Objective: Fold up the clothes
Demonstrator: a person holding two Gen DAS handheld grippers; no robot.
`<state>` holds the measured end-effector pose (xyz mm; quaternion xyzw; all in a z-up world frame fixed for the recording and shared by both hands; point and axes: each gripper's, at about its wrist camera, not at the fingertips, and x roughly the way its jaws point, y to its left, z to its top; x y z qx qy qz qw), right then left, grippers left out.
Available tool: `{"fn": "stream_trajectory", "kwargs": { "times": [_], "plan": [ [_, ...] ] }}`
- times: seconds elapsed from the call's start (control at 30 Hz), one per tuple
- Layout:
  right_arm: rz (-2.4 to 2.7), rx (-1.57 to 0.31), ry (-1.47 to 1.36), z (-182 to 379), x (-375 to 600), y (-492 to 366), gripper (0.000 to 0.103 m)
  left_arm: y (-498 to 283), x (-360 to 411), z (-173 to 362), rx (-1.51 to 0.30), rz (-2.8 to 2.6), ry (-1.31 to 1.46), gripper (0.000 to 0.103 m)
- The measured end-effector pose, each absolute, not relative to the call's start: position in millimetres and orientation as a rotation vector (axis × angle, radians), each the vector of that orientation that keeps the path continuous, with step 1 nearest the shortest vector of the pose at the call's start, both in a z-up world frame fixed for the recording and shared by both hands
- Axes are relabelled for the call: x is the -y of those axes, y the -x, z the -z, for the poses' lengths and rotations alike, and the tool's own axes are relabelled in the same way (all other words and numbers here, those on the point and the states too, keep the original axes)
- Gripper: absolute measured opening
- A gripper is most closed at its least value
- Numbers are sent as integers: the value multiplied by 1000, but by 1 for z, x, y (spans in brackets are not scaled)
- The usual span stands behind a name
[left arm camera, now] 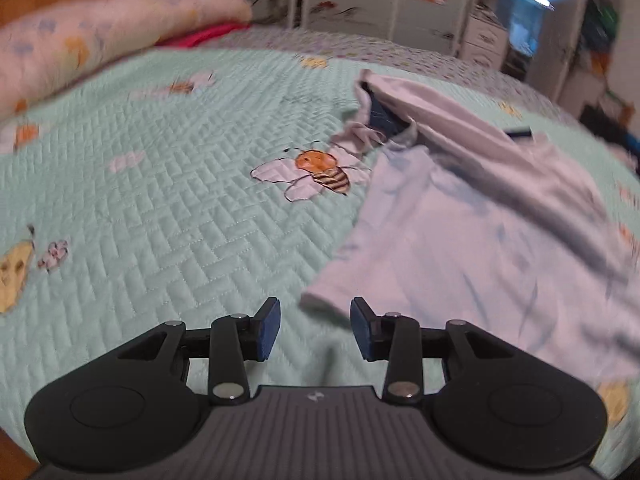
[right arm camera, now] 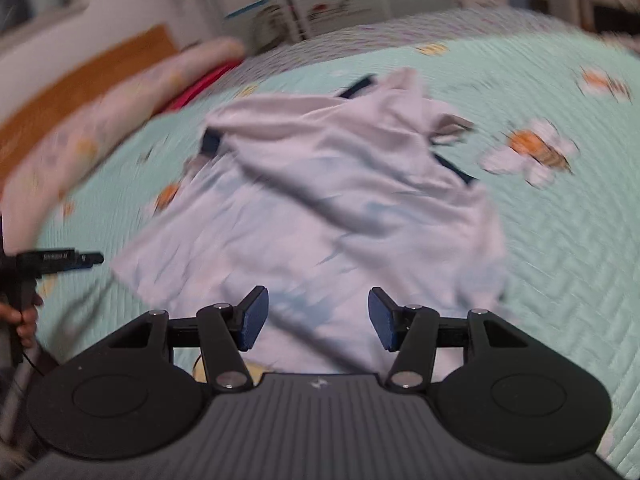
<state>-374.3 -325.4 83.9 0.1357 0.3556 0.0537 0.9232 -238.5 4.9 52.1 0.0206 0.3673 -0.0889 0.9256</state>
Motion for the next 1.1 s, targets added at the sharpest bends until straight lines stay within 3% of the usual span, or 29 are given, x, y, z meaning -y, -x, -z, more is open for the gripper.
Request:
{"fn": "stream_trajectory", "kwargs": {
  "times": [0.13,0.4,0.47,0.57,0.97,1.03,1.07,1.1],
  "plan": [
    [-139,-746,-287,-90,306,377,56,239,14,-37,-686,173,-278,41],
    [-93,-782,-283,-93,293,373,56,234,20,-23,-617,232,-418,41],
    [-87,-793,-296,-92,291,369,56,236,23,-28,-589,258,-424,42],
    [-88,-806,-307,-90,286,363,56,233,27,-29,-578,253,-438,54],
    [-93,-829,-292,-84,275,360,56,209,22,-18,-628,245,-348,53],
    [-57,-815,-307,-85,285,363,56,206,19,-17,-637,271,-287,38],
    [-39,-808,-314,-85,289,364,56,204,17,-17,-640,289,-253,4],
    [-8,-803,-325,-85,299,369,56,204,17,-17,-643,286,-230,0]
  ]
}}
